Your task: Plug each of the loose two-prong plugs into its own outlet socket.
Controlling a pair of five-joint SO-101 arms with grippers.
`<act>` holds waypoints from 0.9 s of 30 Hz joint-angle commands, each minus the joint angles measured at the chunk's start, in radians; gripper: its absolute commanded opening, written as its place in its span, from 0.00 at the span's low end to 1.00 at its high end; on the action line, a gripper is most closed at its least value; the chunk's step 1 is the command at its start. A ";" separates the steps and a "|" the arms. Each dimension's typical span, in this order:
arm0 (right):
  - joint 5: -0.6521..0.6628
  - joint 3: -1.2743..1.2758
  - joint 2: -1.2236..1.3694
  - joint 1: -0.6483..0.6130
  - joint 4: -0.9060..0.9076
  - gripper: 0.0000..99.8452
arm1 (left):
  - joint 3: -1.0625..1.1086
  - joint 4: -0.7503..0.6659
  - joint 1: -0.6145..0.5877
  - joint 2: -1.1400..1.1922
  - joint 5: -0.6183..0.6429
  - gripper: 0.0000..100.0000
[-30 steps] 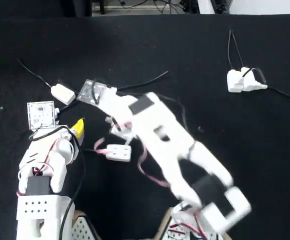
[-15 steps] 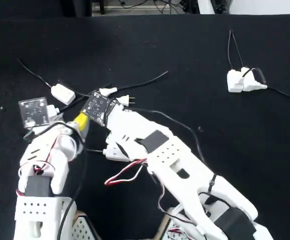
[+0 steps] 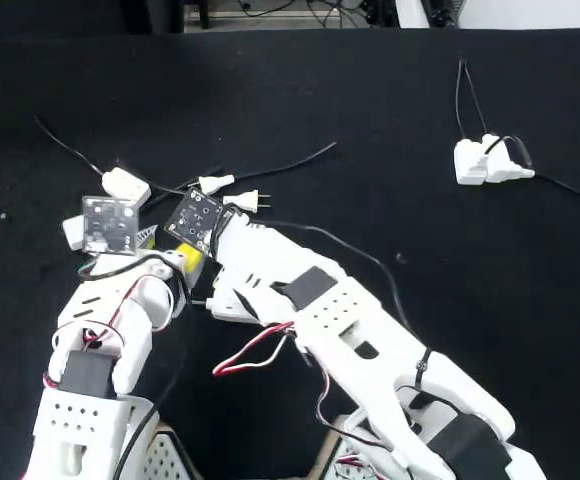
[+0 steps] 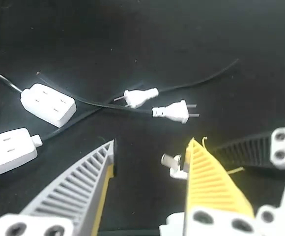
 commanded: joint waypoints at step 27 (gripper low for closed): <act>-0.084 0.056 -0.288 -0.097 0.080 0.01 | 0.093 -0.089 -0.093 -0.009 -0.130 0.23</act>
